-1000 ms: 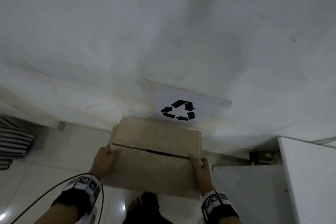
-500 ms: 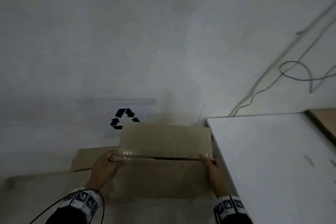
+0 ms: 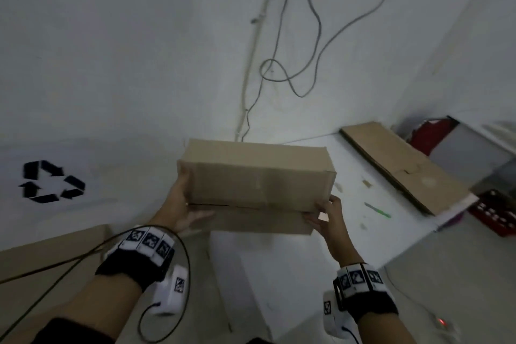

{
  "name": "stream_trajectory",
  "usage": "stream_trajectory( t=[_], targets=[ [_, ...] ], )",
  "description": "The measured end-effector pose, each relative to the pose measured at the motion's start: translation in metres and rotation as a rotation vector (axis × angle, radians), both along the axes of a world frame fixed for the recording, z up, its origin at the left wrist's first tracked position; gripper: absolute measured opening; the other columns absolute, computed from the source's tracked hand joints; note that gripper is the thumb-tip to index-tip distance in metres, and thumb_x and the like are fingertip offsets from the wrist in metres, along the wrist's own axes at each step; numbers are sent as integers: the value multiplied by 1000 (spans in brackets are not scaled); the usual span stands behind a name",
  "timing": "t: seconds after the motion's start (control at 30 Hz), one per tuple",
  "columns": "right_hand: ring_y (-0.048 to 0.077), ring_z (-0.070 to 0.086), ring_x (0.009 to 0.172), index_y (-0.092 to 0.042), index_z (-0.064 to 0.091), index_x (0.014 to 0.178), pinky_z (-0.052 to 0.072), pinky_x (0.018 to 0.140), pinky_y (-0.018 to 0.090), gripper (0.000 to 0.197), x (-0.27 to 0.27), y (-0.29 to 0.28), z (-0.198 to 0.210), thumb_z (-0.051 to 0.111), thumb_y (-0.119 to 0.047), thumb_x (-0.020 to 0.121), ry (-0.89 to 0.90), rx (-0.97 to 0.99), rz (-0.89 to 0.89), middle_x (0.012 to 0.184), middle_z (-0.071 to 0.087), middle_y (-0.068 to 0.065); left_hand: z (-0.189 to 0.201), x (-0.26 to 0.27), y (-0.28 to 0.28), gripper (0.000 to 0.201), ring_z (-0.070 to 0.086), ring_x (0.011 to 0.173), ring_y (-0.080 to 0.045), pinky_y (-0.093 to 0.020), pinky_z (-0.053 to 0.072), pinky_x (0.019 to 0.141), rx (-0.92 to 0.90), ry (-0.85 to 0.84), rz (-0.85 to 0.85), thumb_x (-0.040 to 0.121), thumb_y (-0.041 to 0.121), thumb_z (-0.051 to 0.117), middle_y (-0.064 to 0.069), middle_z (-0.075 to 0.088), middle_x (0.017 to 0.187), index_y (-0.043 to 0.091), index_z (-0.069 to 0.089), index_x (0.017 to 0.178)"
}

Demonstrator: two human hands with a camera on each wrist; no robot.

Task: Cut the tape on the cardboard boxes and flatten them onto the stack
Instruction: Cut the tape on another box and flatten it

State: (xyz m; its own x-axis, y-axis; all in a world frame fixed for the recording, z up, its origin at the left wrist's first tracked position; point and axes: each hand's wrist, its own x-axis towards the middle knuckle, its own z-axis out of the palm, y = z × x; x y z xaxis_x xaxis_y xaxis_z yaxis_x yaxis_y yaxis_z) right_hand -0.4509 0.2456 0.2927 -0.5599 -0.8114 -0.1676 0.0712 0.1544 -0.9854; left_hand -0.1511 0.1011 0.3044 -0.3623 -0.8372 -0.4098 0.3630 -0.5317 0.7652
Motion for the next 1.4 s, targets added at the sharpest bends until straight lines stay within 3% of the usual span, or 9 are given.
stream_trajectory(
  t=[0.1,0.2,0.33,0.47,0.7,0.83,0.9,1.13,1.4],
  targets=[
    [26,58,104,-18,55,105,57,88,44,26,-32,34,-9,55,6,95,47,-84,-73,110,45,8,-1,-46,10,93,46,123,-33,-65,46,91,124,144,73,57,74,73,-6,50,134,30,48,135],
    [20,54,98,-4,42,112,58,77,23,53,-56,54,-19,69,23,74,-15,-126,-234,107,48,-2,-9,-84,22,64,45,122,-33,-60,46,96,179,180,75,73,42,75,-9,47,130,21,49,128],
    [24,52,94,-25,46,95,59,74,33,34,-80,69,-53,48,9,97,-225,-189,-463,81,62,-11,-38,-114,25,42,52,120,-31,-55,48,96,259,367,25,80,20,67,-11,56,118,13,53,118],
    [18,50,86,-16,43,97,51,57,14,33,-80,70,-82,38,17,96,-322,-119,-588,89,53,-2,-71,-151,21,19,60,102,-28,-44,58,82,326,212,-32,96,22,52,-8,61,104,12,58,111],
    [24,56,117,-15,63,76,37,107,44,37,-103,49,-119,41,-37,97,-465,149,-428,123,65,-1,-94,-200,-18,17,55,93,-29,-35,49,72,188,-284,104,101,16,44,-10,61,98,6,58,98],
    [21,61,110,-12,73,100,44,99,40,40,-150,37,-119,38,-32,102,-237,303,-281,114,71,-1,-106,-221,-41,89,52,115,-20,-41,43,100,139,-361,2,72,73,62,0,54,131,13,43,136],
    [24,61,110,-14,71,102,47,93,38,32,-184,28,-121,40,-21,102,-82,338,-302,115,69,2,-118,-235,-47,114,50,123,-30,-48,42,103,129,-509,52,61,76,70,-10,47,141,10,31,145],
    [32,49,125,-7,57,130,39,105,42,36,-331,-20,-148,59,-11,94,485,576,-207,137,52,15,-142,-288,-19,96,33,136,-35,-52,30,111,-15,-815,372,83,44,70,-16,30,151,11,12,152],
    [38,58,103,-7,66,115,48,88,42,25,-407,-29,-181,66,-15,91,789,664,67,116,60,19,-168,-347,35,98,45,129,-30,-53,39,106,-200,-853,507,74,69,61,-10,44,144,16,22,146]
  ],
)
